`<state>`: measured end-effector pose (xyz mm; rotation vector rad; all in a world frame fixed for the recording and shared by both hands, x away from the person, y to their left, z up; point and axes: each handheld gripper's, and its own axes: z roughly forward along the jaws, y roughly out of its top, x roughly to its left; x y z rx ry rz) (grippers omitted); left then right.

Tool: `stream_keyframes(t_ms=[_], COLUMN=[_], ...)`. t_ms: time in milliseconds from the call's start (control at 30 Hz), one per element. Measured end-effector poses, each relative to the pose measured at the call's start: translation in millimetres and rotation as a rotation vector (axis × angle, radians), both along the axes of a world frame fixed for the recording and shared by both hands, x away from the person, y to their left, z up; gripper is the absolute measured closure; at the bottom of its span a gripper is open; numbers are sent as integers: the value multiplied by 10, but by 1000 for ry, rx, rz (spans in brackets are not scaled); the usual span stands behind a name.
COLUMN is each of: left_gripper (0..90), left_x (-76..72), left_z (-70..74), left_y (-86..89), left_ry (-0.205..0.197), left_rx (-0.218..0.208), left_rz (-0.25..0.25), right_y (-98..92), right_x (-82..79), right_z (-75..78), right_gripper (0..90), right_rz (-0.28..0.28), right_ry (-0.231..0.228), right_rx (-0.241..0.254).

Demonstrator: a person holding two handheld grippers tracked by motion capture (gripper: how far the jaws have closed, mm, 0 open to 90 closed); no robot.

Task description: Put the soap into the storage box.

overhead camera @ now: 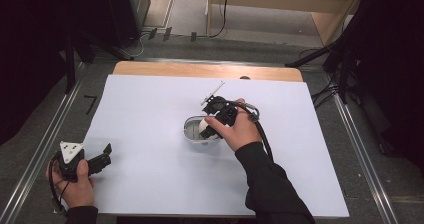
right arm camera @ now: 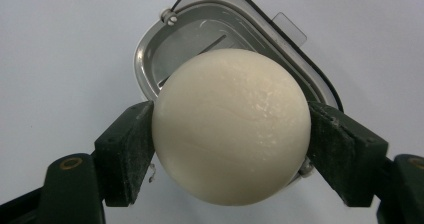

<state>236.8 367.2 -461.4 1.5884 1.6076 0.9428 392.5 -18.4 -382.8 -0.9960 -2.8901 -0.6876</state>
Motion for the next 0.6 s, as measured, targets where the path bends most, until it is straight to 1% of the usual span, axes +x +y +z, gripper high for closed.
stream_keyframes(t_ms=[433,600], left_gripper=[77,77], left_x=[3,4], left_z=[-1,-1], left_y=[0,2], left_ry=[1,2], left_rx=[0,0], left_rz=[3,1], right_y=[86,110], right_x=[34,38], right_z=[-90,-109], right_gripper=[240,240], right_rz=[0,-14], right_ry=[20,23], right_rx=[-1,-5])
